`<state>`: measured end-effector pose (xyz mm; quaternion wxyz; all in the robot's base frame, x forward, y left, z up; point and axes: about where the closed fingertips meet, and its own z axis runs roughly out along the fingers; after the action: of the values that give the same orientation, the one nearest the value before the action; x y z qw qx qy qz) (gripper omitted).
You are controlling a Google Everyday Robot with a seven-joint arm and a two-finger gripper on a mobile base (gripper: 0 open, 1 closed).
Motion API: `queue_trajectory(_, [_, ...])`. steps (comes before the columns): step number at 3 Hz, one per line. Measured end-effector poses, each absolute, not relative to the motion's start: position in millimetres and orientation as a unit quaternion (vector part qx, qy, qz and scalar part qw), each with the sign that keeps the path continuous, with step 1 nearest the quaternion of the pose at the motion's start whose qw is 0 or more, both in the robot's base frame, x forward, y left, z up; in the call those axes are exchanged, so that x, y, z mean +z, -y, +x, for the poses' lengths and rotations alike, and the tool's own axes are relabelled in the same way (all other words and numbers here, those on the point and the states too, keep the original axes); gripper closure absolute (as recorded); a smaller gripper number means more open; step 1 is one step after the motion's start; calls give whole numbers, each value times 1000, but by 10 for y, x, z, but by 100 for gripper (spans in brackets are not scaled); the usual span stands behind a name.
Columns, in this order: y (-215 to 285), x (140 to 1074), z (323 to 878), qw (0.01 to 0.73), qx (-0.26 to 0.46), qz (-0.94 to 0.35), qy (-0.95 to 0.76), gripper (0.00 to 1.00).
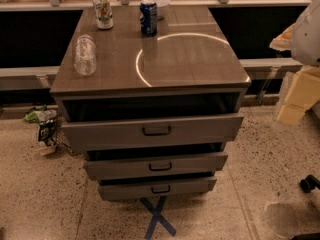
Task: Knock pepsi can over
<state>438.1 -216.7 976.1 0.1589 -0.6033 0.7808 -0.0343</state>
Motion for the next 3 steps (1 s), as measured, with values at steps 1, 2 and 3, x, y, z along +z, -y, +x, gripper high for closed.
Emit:
queue_trajectory(1, [2167, 9762, 4381, 159, -34, -603, -781, 0])
queue_trajectory(2, [2153, 9742, 4544, 203, -14, -579, -790, 0])
queue_trajectory(3, [2355, 9736, 4959, 284, -4, -535, -796, 0])
